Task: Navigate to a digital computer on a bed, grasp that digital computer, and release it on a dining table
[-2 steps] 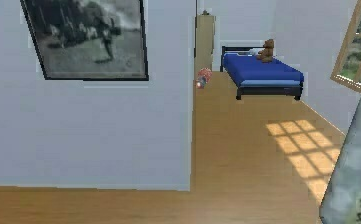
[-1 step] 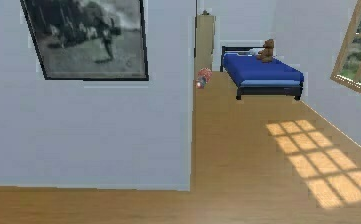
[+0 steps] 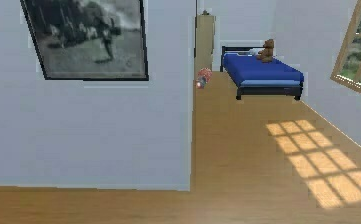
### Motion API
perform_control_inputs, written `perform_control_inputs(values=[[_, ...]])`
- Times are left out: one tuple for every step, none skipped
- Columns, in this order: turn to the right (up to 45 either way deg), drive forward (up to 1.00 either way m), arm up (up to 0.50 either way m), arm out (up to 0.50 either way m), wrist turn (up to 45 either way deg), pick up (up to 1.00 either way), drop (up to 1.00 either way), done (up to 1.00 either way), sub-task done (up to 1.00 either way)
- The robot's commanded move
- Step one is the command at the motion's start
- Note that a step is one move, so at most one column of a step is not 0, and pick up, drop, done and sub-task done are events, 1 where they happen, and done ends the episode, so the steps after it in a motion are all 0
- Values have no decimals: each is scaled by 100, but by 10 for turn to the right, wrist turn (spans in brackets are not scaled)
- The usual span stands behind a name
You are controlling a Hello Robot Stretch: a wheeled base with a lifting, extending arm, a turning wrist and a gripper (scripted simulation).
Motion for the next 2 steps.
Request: perform_control_inputs(values=[[0,0,0,0,450,0,0,0,0],[0,0,0,0,60,0,0,0,0]])
